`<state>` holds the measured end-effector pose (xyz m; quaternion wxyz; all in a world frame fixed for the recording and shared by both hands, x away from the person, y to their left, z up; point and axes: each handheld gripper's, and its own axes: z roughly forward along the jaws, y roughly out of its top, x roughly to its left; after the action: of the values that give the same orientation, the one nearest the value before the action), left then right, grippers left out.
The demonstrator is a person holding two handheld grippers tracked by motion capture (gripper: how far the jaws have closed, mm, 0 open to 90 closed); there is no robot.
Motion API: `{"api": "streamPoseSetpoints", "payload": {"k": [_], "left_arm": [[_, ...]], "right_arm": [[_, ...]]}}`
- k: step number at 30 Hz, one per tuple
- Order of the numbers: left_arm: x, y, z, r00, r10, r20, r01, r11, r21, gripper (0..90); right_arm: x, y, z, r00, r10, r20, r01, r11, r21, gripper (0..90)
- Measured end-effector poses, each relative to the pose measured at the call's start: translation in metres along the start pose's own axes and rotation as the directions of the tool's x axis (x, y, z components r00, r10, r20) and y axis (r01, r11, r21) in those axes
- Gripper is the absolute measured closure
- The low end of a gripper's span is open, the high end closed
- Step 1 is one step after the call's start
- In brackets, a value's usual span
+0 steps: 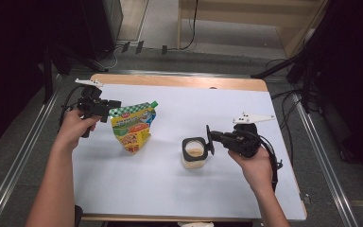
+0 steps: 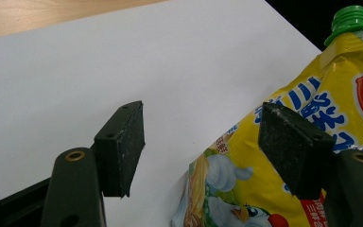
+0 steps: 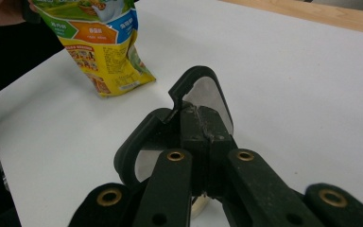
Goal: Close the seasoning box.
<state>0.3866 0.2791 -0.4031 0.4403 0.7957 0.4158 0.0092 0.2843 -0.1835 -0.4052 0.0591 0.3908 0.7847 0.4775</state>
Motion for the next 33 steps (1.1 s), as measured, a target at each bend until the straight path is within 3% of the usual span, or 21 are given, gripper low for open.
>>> {"api": "streamPoseSetpoints", "payload": {"k": [11, 33], "left_arm": [[0.000, 0.000, -0.001, 1.0000, 0.000, 0.007, 0.000, 1.0000, -0.004, 32.9], [0.001, -0.002, 0.004, 0.9999, 0.002, 0.014, -0.002, 0.9998, 0.020, 32.1]], "right_arm": [[0.004, -0.005, 0.013, 0.9996, 0.006, -0.026, -0.005, 1.000, 0.010, 90.0], [0.021, -0.010, 0.037, 0.9977, -0.048, -0.047, 0.051, 0.997, 0.060, 90.0]]}}
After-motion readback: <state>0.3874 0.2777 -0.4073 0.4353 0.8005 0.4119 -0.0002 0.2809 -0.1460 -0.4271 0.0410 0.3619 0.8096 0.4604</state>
